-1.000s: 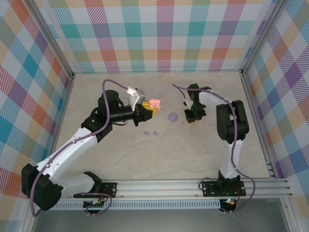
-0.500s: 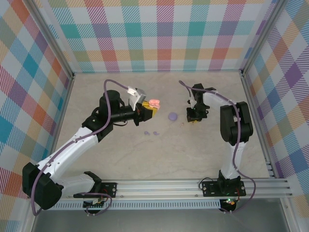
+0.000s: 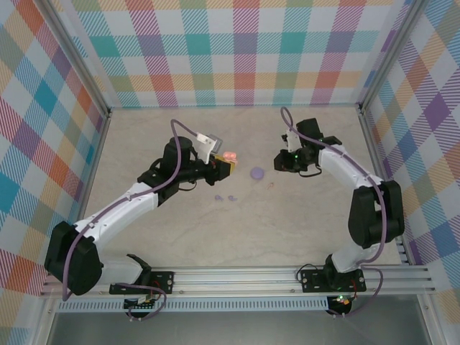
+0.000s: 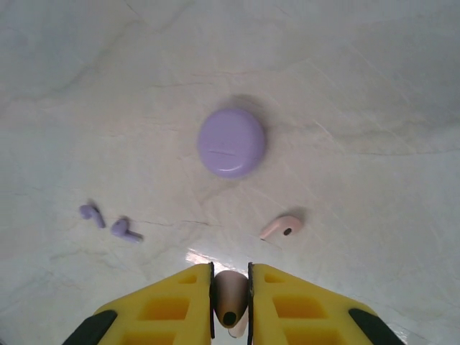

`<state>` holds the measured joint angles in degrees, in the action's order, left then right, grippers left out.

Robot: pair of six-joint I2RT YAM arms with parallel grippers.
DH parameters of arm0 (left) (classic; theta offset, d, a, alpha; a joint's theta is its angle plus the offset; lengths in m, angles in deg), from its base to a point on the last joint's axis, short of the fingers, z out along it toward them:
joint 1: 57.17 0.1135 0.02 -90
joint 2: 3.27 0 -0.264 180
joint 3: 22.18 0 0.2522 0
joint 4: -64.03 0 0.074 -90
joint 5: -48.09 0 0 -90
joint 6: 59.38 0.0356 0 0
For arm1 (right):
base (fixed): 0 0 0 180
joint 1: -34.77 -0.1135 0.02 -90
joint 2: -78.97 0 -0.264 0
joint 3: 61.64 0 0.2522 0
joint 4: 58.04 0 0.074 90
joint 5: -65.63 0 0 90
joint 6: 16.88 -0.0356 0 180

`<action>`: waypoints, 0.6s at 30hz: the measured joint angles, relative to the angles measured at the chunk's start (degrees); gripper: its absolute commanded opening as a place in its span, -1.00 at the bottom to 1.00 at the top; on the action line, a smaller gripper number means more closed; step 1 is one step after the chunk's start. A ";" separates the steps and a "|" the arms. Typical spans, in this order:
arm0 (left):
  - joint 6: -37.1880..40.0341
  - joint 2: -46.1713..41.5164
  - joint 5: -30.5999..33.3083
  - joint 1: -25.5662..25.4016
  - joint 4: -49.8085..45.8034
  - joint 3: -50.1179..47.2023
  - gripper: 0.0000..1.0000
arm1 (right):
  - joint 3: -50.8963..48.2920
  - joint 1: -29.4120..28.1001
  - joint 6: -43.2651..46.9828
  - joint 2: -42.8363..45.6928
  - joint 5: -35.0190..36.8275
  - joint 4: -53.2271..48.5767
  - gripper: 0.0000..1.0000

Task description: Insert wireless bluetooth earbuds into charging case

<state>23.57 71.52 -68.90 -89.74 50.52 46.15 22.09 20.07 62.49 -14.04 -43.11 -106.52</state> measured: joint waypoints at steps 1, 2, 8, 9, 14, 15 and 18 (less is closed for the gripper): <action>-0.70 0.37 0.13 0.00 0.20 -0.24 -0.93 | -0.85 0.00 -0.37 1.33 -0.90 1.03 -0.66; -1.22 0.61 0.20 0.00 0.55 -0.52 -0.92 | -1.57 -0.02 -0.59 2.56 -1.64 1.95 -0.66; -3.80 1.14 0.09 -0.04 4.63 -1.33 -0.92 | -3.72 -1.70 -1.95 10.29 -5.27 6.45 -0.63; -4.11 1.27 -0.02 -0.04 5.70 -1.55 -0.92 | -3.72 -2.34 -2.12 11.50 -5.66 7.10 -0.63; -5.44 2.03 -1.27 -0.61 10.51 -2.91 -0.92 | -3.69 -6.62 -3.02 17.35 -6.45 10.58 -0.62; -5.60 2.10 -1.51 -0.83 11.54 -3.23 -0.91 | -3.63 -7.58 -3.32 18.40 -6.45 11.17 -0.62; -5.62 2.08 -2.08 -1.79 14.67 -4.11 -0.91 | -2.29 -10.01 -3.78 20.52 -6.43 11.56 -0.61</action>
<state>17.95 73.59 -70.97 -91.54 65.18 42.04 19.80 10.06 58.71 6.48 -49.54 -94.96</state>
